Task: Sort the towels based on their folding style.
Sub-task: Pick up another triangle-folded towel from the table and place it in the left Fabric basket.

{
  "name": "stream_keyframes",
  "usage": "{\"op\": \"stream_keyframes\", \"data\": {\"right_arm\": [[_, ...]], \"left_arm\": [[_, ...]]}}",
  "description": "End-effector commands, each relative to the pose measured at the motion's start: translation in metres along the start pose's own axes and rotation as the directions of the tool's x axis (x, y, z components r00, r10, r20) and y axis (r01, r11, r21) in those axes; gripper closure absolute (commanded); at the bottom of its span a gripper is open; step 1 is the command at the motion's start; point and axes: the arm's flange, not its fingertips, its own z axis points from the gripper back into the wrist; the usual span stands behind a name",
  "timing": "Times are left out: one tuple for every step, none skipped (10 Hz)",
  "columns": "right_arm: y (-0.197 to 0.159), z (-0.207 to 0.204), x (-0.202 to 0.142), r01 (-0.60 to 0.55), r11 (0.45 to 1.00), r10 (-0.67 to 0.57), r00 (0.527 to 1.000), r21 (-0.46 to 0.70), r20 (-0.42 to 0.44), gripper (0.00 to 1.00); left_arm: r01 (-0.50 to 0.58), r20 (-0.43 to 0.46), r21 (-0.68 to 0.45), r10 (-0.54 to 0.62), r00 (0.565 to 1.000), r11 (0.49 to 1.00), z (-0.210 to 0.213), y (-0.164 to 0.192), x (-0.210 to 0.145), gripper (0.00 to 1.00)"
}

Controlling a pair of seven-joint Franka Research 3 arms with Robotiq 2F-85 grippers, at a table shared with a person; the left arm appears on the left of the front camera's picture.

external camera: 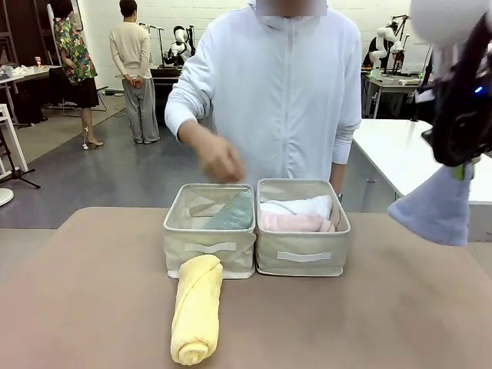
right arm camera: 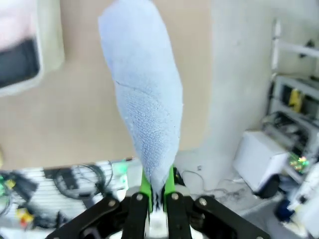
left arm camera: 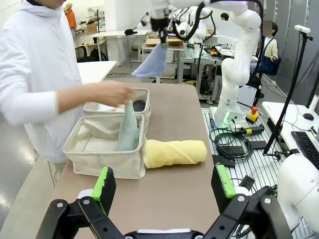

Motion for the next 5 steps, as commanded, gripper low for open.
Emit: {"op": "stream_keyframes", "data": {"right_arm": [[-0.013, 0.006, -0.030, -0.043, 0.996, 0.039, 0.998, 0.075, 0.055, 1.00], [-0.018, 0.013, -0.045, -0.047, 0.994, 0.040, 0.997, 0.100, 0.069, 1.00], [-0.022, 0.012, -0.055, -0.027, 0.991, 0.015, 0.996, 0.130, 0.092, 1.00], [-0.028, 0.002, -0.054, -0.001, 0.985, -0.015, 0.995, 0.171, 0.096, 1.00], [-0.017, 0.030, -0.057, -0.026, 0.996, 0.020, 0.997, 0.080, 0.077, 1.00]], "left_arm": [[0.021, 0.015, 0.005, -0.021, 1.000, 1.000, 0.000, -0.003, 0.001, 0.00], [0.021, 0.015, 0.005, -0.021, 1.000, 1.000, 0.000, -0.003, 0.001, 0.00], [0.021, 0.015, 0.005, -0.021, 1.000, 1.000, 0.000, -0.003, 0.001, 0.00], [0.021, 0.015, 0.005, -0.021, 1.000, 1.000, 0.000, -0.003, 0.001, 0.00], [0.021, 0.015, 0.005, -0.021, 1.000, 1.000, 0.000, -0.003, 0.001, 0.00]]}}
